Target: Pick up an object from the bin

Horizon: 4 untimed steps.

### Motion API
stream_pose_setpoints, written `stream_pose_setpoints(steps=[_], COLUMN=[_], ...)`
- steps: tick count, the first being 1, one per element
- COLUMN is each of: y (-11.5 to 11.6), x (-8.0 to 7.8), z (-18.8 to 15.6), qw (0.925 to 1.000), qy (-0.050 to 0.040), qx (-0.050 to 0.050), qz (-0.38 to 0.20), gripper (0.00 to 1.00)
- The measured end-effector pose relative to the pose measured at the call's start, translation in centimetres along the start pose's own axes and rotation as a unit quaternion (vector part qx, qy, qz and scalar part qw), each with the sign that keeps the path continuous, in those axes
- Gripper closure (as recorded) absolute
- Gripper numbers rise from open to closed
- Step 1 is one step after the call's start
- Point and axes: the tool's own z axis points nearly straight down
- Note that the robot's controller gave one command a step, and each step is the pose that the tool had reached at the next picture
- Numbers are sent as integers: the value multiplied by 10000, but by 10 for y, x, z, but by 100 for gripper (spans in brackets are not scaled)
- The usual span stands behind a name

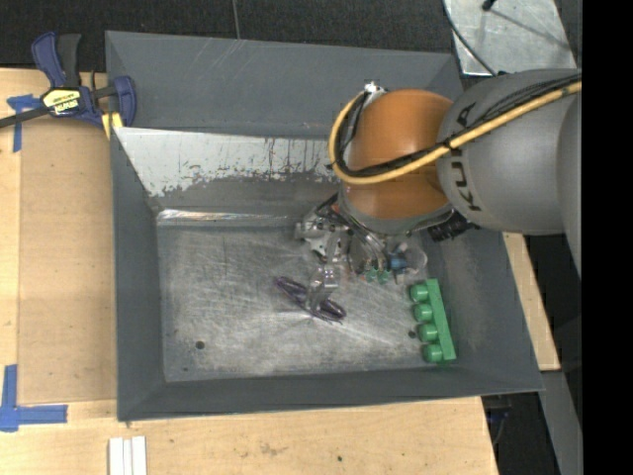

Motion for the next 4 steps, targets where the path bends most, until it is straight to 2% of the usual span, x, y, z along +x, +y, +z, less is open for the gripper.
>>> stream_pose_setpoints(steps=[1,2,3,4], y=[-22,-20,-21,-20], x=[0,4,1,2], z=[65,43,42,63], qw=[9970,9960,9964,9787], qy=[21,30,19,-66], qx=[5,9,11,-2], qz=[772,895,849,2054], gripper=[0,0,0,100])
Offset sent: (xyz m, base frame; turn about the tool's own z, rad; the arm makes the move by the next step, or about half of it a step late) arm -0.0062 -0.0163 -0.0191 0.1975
